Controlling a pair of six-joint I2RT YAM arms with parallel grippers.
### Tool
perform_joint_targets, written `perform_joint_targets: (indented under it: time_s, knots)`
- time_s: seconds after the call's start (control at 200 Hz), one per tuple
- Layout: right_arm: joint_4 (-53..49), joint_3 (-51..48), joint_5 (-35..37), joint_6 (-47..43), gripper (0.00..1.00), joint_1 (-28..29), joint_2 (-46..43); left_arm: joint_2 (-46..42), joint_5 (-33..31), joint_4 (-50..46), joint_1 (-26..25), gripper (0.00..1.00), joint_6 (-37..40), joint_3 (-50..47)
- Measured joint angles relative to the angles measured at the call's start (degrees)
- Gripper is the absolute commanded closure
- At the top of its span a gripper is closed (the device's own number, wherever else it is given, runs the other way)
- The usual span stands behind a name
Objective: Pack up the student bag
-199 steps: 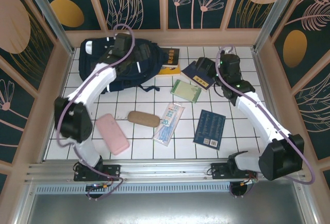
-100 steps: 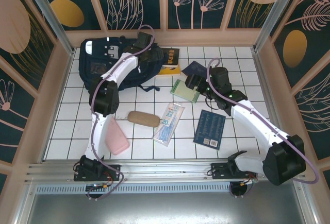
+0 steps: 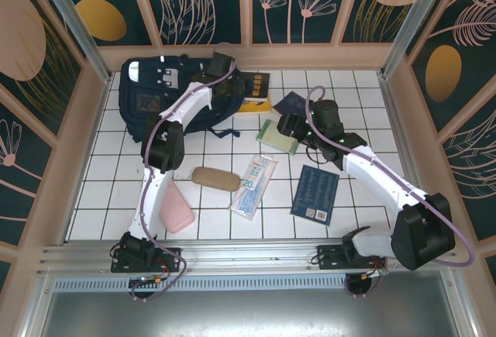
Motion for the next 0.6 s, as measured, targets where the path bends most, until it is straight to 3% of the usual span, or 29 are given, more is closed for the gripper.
perform_joint_targets:
  time_s: [0.07, 0.22, 0.32, 0.43, 0.601]
  knots:
    - [-0.15, 0.98, -0.11, -0.07, 0.23, 0.22, 0.28, 0.07, -0.22, -0.02, -0.11, 1.0, 1.01, 0.07]
    - [-0.94, 3.93, 0.31, -0.98, 0.22, 1.44, 1.42, -0.11, -0.22, -0.35, -0.13, 1.0, 2.97, 0.02]
    - [-0.94, 5.38, 0.52, -1.18, 0.32, 2.01, 2.19, -3.08, -0.57, -0.22, -0.13, 1.0, 3.3, -3.52]
    - [-0.94, 5.38, 1.14, -1.77, 0.36, 2.45, 2.36, -9.99, -1.97, -0.9, -0.17, 1.0, 3.48, -10.56]
    - [-0.28, 5.35, 0.9, -2.08, 0.33, 3.87, 4.72, -26.27, -2.8, -0.92, -0.04, 1.0, 3.72, -24.04]
